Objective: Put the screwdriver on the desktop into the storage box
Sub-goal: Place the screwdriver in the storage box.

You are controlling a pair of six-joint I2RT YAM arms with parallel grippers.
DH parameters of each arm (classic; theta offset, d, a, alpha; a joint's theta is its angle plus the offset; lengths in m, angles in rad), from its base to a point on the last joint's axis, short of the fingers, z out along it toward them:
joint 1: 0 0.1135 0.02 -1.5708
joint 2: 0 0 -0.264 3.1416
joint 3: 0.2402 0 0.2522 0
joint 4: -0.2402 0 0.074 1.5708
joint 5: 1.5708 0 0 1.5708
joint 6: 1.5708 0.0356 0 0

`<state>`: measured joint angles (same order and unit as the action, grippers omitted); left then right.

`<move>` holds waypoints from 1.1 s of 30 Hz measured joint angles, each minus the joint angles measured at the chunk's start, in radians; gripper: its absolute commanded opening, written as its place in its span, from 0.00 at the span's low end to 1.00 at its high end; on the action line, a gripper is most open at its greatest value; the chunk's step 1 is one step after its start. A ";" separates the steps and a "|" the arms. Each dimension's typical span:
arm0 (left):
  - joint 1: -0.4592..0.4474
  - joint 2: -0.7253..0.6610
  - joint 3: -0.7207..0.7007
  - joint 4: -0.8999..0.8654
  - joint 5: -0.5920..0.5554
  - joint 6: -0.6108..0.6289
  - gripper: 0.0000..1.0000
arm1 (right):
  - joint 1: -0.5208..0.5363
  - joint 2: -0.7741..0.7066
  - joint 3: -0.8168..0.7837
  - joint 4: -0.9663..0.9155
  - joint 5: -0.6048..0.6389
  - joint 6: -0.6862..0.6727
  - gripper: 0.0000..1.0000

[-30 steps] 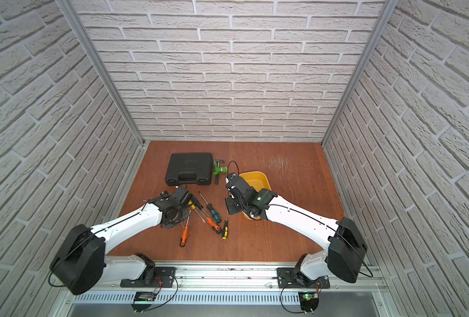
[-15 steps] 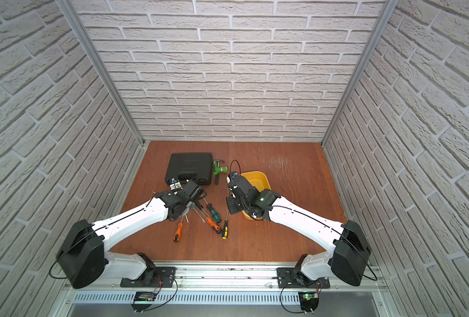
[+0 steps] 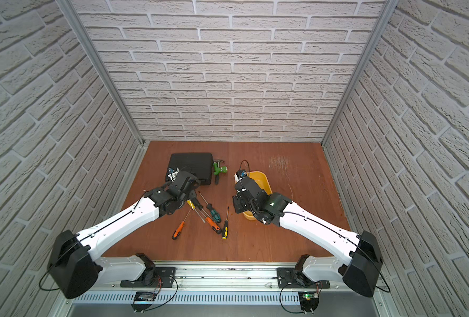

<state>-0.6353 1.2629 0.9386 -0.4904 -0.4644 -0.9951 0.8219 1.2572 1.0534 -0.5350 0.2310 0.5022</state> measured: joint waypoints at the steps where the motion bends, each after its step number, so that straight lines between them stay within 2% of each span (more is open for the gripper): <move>1: 0.009 -0.006 -0.004 0.018 0.035 0.002 0.00 | -0.002 -0.006 -0.003 0.000 0.009 0.003 0.15; 8: 0.056 -0.010 -0.049 0.162 0.298 -0.005 0.00 | -0.060 -0.064 -0.029 -0.028 0.108 0.064 0.14; 12: 0.065 0.000 -0.097 0.291 0.435 -0.055 0.00 | -0.159 -0.136 -0.069 -0.074 0.153 0.114 0.14; 15: 0.061 0.057 -0.079 0.364 0.500 -0.082 0.00 | -0.243 -0.206 -0.097 -0.113 0.171 0.143 0.15; 19: 0.035 0.200 0.028 0.420 0.550 -0.098 0.00 | -0.323 -0.288 -0.117 -0.164 0.182 0.162 0.15; 26: -0.024 0.461 0.294 0.466 0.599 -0.107 0.00 | -0.346 -0.338 -0.117 -0.202 0.183 0.169 0.15; 33: -0.089 0.639 0.485 0.418 0.601 -0.109 0.00 | -0.356 -0.368 -0.147 -0.211 0.183 0.172 0.16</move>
<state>-0.7246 1.9018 1.4235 -0.0727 0.1368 -1.1046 0.4656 0.8894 0.9062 -0.7460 0.4137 0.6746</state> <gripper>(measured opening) 0.235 0.158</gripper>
